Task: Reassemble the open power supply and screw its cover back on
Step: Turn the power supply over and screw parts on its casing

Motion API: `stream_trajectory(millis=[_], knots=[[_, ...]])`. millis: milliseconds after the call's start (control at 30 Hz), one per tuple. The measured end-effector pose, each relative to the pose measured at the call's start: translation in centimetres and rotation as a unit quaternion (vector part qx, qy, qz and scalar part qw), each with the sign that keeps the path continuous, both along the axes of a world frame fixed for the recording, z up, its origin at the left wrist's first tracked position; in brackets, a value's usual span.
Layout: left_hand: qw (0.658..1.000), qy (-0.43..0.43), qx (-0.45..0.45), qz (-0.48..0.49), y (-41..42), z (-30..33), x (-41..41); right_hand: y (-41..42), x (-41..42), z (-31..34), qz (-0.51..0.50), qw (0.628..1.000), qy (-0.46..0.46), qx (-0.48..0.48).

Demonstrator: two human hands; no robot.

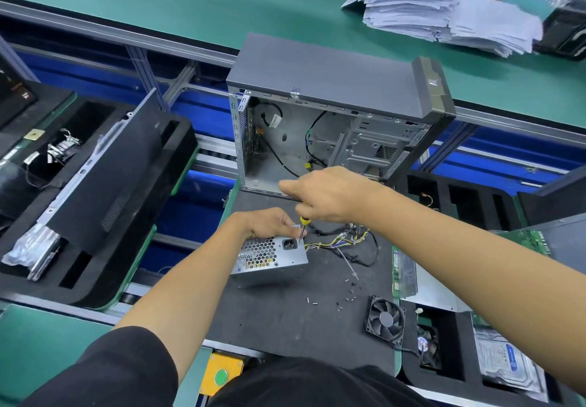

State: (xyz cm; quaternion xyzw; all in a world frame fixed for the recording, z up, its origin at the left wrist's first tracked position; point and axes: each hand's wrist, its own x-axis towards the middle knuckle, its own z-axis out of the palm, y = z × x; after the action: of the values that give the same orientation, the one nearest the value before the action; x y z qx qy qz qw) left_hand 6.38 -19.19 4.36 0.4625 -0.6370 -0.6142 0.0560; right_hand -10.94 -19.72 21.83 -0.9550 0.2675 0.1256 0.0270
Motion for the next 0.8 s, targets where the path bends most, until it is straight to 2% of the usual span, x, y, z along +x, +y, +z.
stream_trajectory(millis=[100, 167, 267, 400, 600, 700, 800], knots=[[1.000, -0.020, -0.009, 0.001, -0.18, -0.21, 0.06, 0.16, -0.39, 0.44, -0.016, 0.992, -0.042, 0.120], [1.000, -0.012, -0.006, -0.003, -0.25, -0.33, 0.02, 0.07, -0.40, 0.58, 0.000, 0.989, -0.044, 0.140], [1.000, -0.003, -0.008, -0.004, -0.13, -0.32, 0.09, -0.13, 0.04, 0.36, 0.044, 0.997, -0.024, 0.062], [1.000, -0.020, -0.016, -0.002, -0.29, -0.54, 0.18, -0.08, 0.08, -0.01, 0.003, 0.999, 0.015, -0.032], [1.000, 0.001, 0.000, -0.002, -0.23, -0.42, 0.07, 0.36, -0.22, 0.88, -0.020, 0.989, -0.050, 0.136], [1.000, -0.008, -0.011, -0.002, -0.25, -0.33, -0.03, 0.13, 0.12, 0.83, 0.030, 0.995, -0.043, 0.080], [1.000, -0.002, 0.003, 0.003, -0.15, -0.33, 0.04, 0.16, 0.55, 0.48, 0.028, 0.999, 0.015, -0.038]])
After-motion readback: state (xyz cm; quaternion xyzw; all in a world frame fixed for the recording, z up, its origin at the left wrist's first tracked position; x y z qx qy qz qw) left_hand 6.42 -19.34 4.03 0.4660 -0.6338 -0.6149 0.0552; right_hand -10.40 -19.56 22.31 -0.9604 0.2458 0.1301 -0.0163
